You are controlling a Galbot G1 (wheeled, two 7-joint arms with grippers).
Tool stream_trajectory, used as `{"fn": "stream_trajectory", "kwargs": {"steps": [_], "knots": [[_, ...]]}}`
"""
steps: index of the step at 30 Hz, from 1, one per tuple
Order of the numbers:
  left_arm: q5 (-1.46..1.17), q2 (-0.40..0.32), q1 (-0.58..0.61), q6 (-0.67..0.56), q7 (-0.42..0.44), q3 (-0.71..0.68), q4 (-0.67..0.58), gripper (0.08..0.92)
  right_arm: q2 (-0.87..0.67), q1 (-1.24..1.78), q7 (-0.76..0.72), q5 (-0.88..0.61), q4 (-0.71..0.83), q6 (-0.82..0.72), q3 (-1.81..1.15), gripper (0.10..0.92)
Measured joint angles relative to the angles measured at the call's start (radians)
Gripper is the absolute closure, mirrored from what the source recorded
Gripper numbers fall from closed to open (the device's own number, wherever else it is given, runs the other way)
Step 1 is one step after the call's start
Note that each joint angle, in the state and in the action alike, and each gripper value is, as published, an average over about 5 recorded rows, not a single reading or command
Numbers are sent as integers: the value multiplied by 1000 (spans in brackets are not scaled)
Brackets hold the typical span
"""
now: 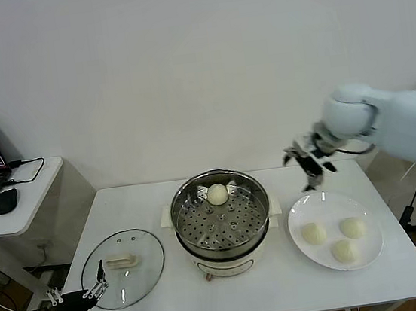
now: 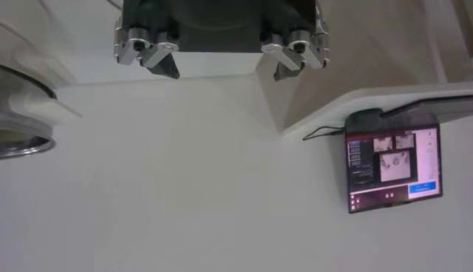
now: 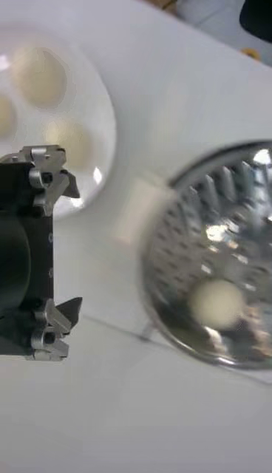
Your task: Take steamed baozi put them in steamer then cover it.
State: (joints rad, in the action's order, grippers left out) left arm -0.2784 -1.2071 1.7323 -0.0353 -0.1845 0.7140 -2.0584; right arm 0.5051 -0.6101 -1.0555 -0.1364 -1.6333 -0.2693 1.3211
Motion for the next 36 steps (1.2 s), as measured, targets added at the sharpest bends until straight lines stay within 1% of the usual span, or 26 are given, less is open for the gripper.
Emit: {"fn": "stream_trajectory", "kwargs": {"steps": [6,12,23,36], "knots": [[12,1,3,1,0,-1,-2,177,-63,144,12,53,-11,-14,-86,203],[22,-5,16,-4,0,6,-4,177,-73,305,32,108,13,-16,-198,203],[29,-4,36,-7,5,23,-16,177,-23,541,77,201,112,-2,-362,203],[35,-4,43,-10,7,32,-18,177,57,675,118,231,192,-6,-462,203]]}}
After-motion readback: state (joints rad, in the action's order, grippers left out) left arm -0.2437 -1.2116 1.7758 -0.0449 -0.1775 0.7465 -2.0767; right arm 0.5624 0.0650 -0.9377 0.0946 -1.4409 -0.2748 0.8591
